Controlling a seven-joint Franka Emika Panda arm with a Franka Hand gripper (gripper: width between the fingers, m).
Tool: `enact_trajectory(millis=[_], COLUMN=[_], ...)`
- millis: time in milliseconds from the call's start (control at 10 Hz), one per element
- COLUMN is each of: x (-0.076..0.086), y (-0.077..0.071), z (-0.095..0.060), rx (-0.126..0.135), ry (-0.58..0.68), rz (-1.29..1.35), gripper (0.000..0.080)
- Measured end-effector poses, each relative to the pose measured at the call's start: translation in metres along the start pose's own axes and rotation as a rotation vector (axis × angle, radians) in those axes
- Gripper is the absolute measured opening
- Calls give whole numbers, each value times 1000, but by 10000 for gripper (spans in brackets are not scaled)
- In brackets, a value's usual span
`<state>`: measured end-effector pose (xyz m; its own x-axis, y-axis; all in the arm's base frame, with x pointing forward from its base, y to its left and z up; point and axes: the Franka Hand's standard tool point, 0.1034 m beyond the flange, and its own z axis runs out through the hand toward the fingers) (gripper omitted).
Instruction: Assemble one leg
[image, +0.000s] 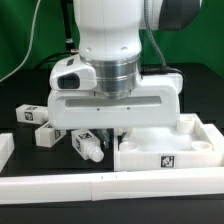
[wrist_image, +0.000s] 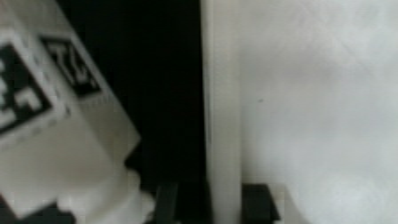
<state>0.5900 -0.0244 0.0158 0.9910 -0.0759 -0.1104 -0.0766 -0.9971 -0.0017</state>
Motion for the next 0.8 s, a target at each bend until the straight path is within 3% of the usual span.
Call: enact_trajectory(millis=[200,800], x=[18,18], y=[-4,-3], z=[1,1], rx=[-4,-10], ry=[11,-15], rz=[-10,-11], gripper=[54,55])
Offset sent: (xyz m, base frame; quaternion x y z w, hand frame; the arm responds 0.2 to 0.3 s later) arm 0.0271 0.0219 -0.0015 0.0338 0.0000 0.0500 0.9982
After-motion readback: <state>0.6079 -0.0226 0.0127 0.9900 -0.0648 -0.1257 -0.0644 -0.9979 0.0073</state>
